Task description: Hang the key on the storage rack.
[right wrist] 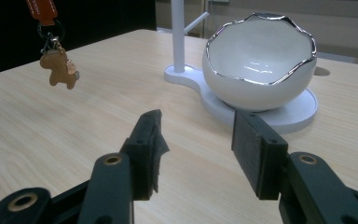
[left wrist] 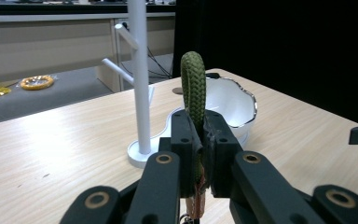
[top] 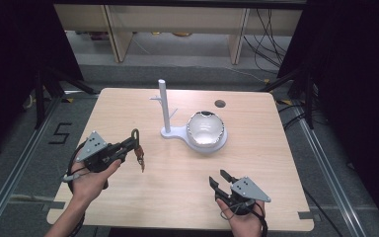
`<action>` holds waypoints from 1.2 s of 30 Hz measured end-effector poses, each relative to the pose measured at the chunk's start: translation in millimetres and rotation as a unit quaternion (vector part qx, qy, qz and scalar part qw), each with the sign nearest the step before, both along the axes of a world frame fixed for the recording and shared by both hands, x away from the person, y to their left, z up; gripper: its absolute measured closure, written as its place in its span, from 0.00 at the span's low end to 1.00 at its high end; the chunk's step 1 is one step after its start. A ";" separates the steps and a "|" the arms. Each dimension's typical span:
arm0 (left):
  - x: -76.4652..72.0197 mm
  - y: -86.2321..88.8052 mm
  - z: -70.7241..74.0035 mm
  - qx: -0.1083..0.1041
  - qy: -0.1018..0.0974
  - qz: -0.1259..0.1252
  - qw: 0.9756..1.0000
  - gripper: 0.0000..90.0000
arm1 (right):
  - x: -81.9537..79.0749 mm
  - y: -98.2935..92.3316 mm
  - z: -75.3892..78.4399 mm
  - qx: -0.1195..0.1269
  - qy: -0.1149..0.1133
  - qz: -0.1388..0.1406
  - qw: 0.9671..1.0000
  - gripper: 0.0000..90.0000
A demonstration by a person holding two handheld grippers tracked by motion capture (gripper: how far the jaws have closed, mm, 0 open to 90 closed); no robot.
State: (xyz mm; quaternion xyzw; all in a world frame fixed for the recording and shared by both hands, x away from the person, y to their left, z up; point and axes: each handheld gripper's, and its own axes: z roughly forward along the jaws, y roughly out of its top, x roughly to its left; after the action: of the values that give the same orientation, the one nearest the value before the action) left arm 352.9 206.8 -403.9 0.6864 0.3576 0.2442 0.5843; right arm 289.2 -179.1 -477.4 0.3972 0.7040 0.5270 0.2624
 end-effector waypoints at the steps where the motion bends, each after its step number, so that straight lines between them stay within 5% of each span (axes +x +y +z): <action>1: -0.3 1.8 0.6 0.005 0.003 0.005 1.000 0.93 | -1.0 -0.6 0.5 -0.006 0.004 -0.005 1.000 0.59; 14: 2.4 25.1 7.3 -0.007 -0.002 0.047 0.999 0.92 | -0.1 -1.1 -2.2 -0.007 0.000 0.005 1.000 0.61; 17: 3.3 29.7 8.9 -0.009 -0.006 0.055 0.998 0.92 | -0.9 -1.4 -2.1 -0.017 0.008 -0.012 1.000 0.61; 36: 20.4 40.9 11.6 0.011 -0.013 0.099 0.995 0.93 | -0.7 -2.0 -4.7 -0.017 0.016 -0.013 1.000 0.61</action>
State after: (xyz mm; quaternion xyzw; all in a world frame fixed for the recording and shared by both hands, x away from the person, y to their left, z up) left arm 373.3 247.7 -392.3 0.6511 0.4133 0.3133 0.5541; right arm 288.5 -181.1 -482.1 0.4103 0.7113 0.5055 0.2650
